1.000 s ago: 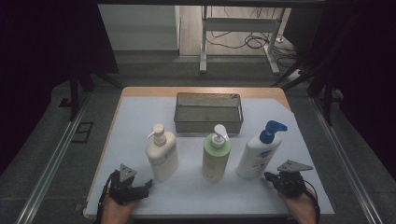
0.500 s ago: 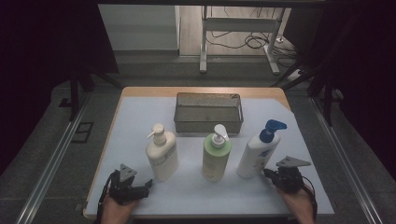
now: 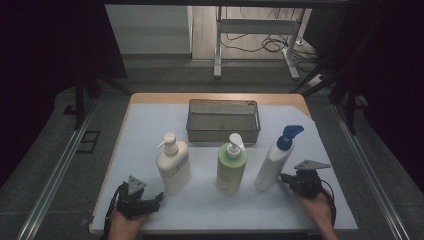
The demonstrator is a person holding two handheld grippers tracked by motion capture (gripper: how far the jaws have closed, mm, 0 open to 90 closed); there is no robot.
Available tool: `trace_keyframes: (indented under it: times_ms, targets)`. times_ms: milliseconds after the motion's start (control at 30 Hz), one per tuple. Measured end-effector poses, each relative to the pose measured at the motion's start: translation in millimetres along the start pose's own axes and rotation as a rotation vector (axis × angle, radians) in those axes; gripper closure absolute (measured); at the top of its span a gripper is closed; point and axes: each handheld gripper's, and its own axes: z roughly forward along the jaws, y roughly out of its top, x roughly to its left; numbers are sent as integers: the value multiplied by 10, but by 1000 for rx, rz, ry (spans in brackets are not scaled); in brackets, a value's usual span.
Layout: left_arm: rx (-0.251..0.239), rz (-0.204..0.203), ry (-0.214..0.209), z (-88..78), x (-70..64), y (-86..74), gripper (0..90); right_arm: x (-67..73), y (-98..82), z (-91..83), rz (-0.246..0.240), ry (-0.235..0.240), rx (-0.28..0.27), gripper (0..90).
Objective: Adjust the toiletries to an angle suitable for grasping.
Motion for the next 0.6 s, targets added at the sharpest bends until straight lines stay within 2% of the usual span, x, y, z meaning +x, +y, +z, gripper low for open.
trace_keyframes:
  times_ms: [600]
  targets:
    - [-1, -1, 0, 0, -1, -1, 123, -88, 244, 238, -4, 8, -10, 898]
